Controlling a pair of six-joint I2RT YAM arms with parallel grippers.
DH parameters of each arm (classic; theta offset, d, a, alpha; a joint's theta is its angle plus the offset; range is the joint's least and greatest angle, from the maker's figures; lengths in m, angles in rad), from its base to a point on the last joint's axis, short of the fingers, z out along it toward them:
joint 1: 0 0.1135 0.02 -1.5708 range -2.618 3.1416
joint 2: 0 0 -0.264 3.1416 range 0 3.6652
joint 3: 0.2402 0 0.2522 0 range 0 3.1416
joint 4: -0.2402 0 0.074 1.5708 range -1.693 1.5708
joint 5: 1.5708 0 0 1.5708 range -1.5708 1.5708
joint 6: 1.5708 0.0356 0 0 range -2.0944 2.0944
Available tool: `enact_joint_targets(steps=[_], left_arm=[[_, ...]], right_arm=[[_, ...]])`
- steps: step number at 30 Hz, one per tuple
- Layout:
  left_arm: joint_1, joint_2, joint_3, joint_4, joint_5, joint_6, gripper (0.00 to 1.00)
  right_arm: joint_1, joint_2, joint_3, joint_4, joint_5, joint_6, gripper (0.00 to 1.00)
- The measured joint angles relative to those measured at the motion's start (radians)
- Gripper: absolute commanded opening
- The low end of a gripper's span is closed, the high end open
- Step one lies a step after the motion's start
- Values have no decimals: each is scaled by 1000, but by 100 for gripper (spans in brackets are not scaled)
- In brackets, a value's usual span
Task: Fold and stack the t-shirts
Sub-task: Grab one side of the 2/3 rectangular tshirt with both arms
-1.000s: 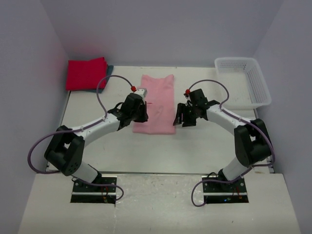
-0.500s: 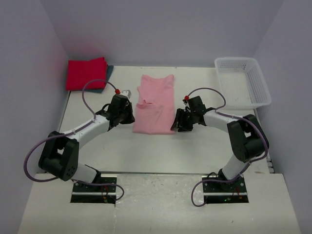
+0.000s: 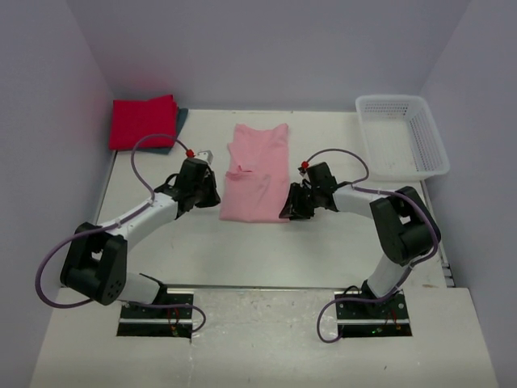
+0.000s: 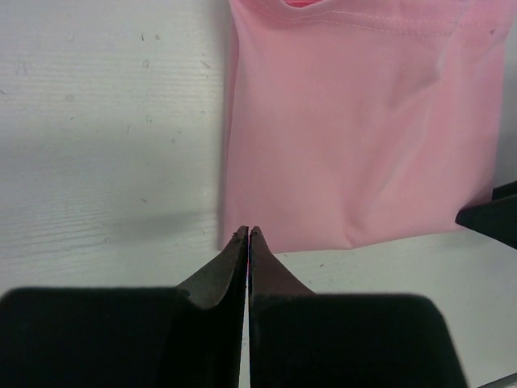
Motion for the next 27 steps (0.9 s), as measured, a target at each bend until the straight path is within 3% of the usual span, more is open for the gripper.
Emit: enact_joint_targets(steps=[5,6,8,9,18,27], left_arm=[[10,-16,-5,-6,-1,0,0],[11,-17,-8,-6,-2,0,0],[15,-17,-18,-8,-2,-2,11],[17,-17,-24,-9,-2,-7,14],[48,-42,-175,37,24,-87,43],[95,-32,-296,235,240,-132,51]], right_arm=[[7,10,-7,21,-13,12,31],[9,10,-9,22,-13,12,25],[13,11,-12,21,-11,13,15],[15,13,-14,21,-7,13,0],[17,24,-15,22,-7,19,0],[18,24,-15,22,-7,18,0]])
